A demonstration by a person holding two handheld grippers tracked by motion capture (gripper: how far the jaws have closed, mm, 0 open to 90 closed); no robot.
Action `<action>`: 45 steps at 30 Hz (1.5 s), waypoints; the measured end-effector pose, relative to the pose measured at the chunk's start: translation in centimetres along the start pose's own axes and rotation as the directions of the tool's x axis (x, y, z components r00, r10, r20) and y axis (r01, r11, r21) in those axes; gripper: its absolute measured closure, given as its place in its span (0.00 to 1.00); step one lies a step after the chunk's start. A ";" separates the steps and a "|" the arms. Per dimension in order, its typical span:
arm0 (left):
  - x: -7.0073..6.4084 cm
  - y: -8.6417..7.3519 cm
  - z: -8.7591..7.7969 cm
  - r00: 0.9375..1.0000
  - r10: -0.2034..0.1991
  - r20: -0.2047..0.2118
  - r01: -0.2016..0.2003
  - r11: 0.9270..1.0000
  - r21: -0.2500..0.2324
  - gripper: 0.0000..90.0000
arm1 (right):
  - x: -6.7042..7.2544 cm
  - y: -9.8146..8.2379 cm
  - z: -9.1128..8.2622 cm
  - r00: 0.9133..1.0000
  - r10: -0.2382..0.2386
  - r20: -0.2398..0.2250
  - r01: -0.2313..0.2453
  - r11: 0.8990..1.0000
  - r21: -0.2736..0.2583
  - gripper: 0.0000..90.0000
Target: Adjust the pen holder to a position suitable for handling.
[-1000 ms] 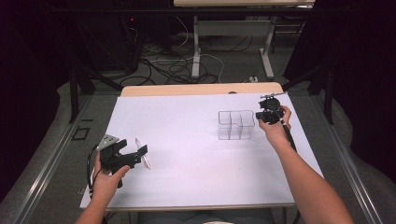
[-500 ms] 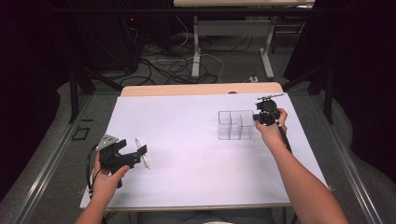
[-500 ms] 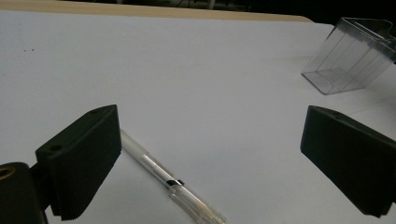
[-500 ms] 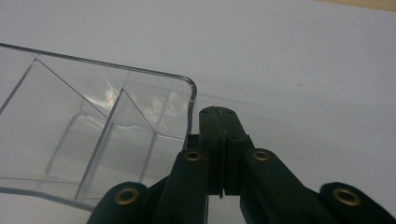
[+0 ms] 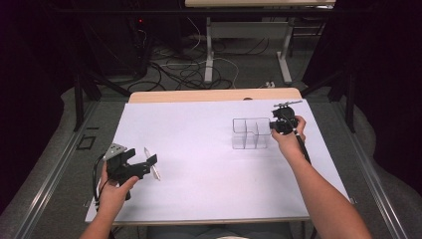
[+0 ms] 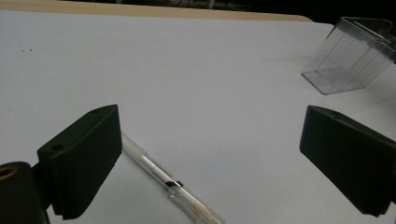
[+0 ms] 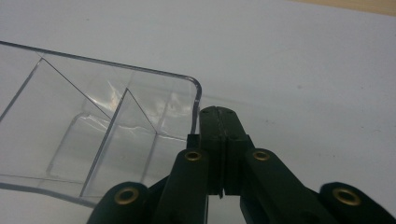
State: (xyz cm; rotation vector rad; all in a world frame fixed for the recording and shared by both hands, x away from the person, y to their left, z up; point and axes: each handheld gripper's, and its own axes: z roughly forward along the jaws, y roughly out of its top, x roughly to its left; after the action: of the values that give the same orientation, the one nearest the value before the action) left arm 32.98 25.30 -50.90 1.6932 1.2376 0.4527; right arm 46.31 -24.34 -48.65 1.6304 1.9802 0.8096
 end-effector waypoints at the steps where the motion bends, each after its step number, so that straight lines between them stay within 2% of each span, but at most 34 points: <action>1: 0.0 0.0 0.0 1.000 -0.001 0.000 0.001 1.000 0.000 0.07 | 0.0 0.0 0.0 1.000 0.000 0.000 0.000 1.000 0.000 1.00; 10: -0.1 0.0 0.1 1.000 -0.008 0.002 0.008 1.000 -0.003 0.07 | 0.1 -0.1 0.0 1.000 0.029 -0.005 -0.029 1.000 -0.003 1.00; 19: 0.0 0.1 0.2 1.000 0.000 0.001 0.000 1.000 0.002 0.07 | 1.5 -0.2 0.1 0.999 0.028 -0.035 -0.029 1.000 -0.005 1.00; 24: 0.0 0.1 0.2 1.000 -0.001 0.000 0.001 1.000 0.002 0.07 | 3.1 -0.2 0.2 0.998 0.026 -0.064 -0.026 1.000 -0.004 1.00; 30: 0.0 0.1 0.1 1.000 -0.003 0.000 0.003 1.000 -0.003 0.07 | 5.6 -0.2 0.3 0.996 -0.008 -0.088 0.008 1.000 -0.005 1.00; 31: 0.0 0.1 0.1 1.000 -0.004 0.000 0.004 1.000 -0.003 0.07 | 6.4 -0.2 0.3 0.995 -0.015 -0.096 0.015 1.000 -0.003 1.00; 38: 0.1 0.1 0.0 1.000 -0.005 -0.002 0.005 1.000 -0.001 0.07 | 8.2 -0.5 0.0 0.993 -0.062 -0.103 0.063 0.998 0.001 1.00; 40: 0.1 0.1 0.0 1.000 -0.002 0.000 0.002 1.000 0.005 0.07 | 8.8 -0.7 -0.1 0.990 -0.080 -0.120 0.081 0.997 0.002 1.00; 45: 0.0 0.1 0.0 1.000 -0.001 0.000 0.001 1.000 0.002 0.07 | 9.5 -0.8 -0.2 0.987 -0.089 -0.135 0.090 0.996 0.003 1.00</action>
State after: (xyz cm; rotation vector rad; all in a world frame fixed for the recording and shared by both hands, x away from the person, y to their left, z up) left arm 33.06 25.32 -50.86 1.6943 1.2396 0.4514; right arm 43.67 -15.22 -48.84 1.5151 2.1361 0.8992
